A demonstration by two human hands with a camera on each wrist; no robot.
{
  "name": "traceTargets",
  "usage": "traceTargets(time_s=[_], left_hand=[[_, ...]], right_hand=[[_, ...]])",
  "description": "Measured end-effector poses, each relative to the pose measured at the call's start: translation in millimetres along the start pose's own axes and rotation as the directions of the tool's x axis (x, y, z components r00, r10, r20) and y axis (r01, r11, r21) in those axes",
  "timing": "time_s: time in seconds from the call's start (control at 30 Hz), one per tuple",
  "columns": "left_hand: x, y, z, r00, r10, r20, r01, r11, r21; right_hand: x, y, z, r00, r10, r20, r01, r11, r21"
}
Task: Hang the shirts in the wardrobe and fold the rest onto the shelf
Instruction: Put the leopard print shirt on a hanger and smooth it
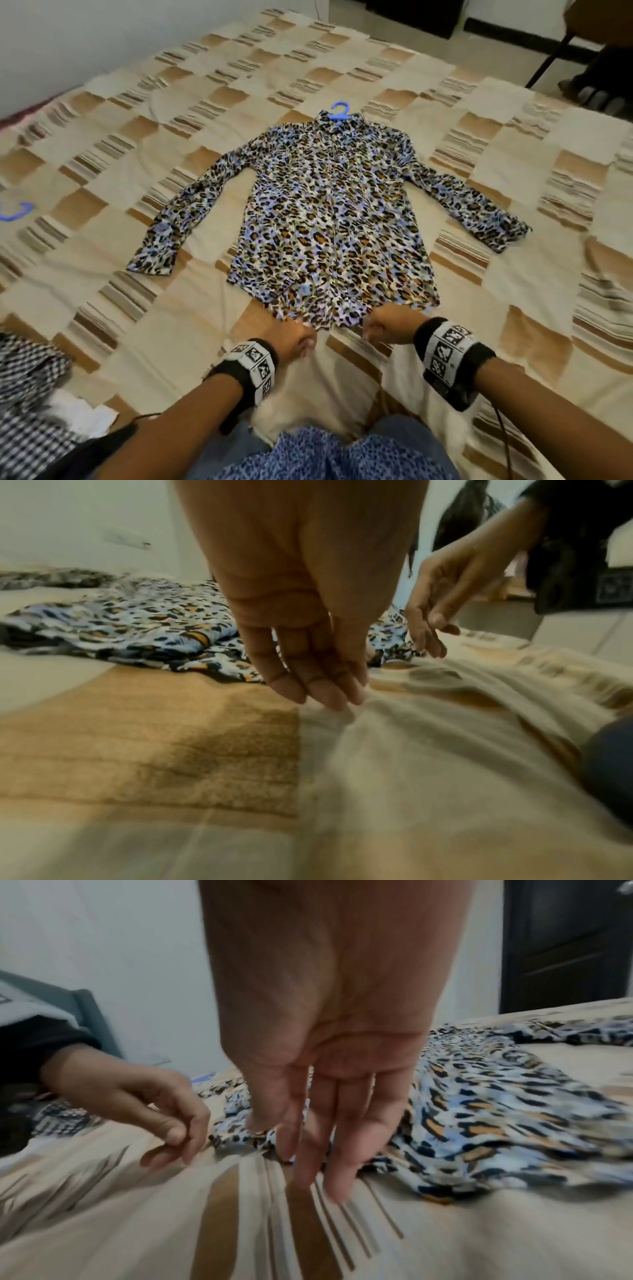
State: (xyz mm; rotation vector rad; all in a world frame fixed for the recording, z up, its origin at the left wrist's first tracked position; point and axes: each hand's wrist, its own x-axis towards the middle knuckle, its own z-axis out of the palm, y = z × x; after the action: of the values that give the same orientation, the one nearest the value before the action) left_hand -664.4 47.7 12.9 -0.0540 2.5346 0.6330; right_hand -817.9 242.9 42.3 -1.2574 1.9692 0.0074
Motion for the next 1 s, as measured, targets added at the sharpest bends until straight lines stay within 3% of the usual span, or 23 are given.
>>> traceTargets(time_s=[0.07,0.17,0.2,0.27,0.37,0.43,0.57,0.67,0.73,0.83,0.93,1.0], left_hand=[[-3.7,-2.5,0.8,0.996,0.001,-0.092,-0.01,0.995,-0.095],[-3.7,-7.7,-2.4,0.958,-0.072,-0.278,0.038,0.991,-0.125],[-2.1,-6.3,-4.1,0.946,-0.065,-0.317,0.022,0.99,-0.138],[3.8,3.4,-9.9,0.944,-0.002,-0.329,-0.039,0.992,-0.119],[25.3,20.9,-10.4,0.952,0.079,-0.297,-0.09,0.996,-0.022],[39.8,37.1,-7.4,0.954,0.128,-0.269,-0.117,0.991,0.059],[54.8,62.6,4.3,0.991,0.048,-0.128,-0.019,0.977,0.213],[55.7,68.1,11.8,0.996,0.0,-0.088,0.025,0.961,0.275],[55.7,66.0,13.0,0.996,0.036,-0.087,-0.017,0.977,0.213],[48.2,59.4,4.0,0.995,0.046,-0.087,-0.053,0.995,-0.08],[30.4,35.2,-13.7,0.974,-0.086,-0.207,0.036,0.971,-0.236],[15.2,4.7,-26.1,0.935,-0.204,-0.289,0.121,0.953,-0.279]], right_hand=[[-8.5,11.3,1.7,0.978,0.075,-0.194,-0.059,0.994,0.087],[-24.6,44.7,4.9,0.824,0.33,-0.46,-0.289,0.944,0.16],[-29.5,57.9,7.4,0.771,0.417,-0.481,-0.383,0.908,0.172],[-34.3,80.7,13.8,0.724,0.523,-0.449,-0.51,0.845,0.163],[-31.4,101.3,20.0,0.733,0.558,-0.388,-0.537,0.826,0.174],[-26.4,105.9,20.6,0.743,0.522,-0.419,-0.494,0.85,0.182],[-27.8,106.6,15.6,0.752,0.46,-0.472,-0.476,0.875,0.094],[-47.6,119.6,8.9,0.712,0.535,-0.456,-0.565,0.821,0.08],[-60.5,128.6,8.9,0.695,0.58,-0.424,-0.618,0.784,0.058],[-61.7,123.4,5.4,0.729,0.583,-0.358,-0.638,0.769,-0.047],[-49.1,97.3,-14.6,0.728,0.607,-0.317,-0.679,0.7,-0.22],[-35.0,71.1,-29.9,0.741,0.58,-0.339,-0.666,0.702,-0.252]])
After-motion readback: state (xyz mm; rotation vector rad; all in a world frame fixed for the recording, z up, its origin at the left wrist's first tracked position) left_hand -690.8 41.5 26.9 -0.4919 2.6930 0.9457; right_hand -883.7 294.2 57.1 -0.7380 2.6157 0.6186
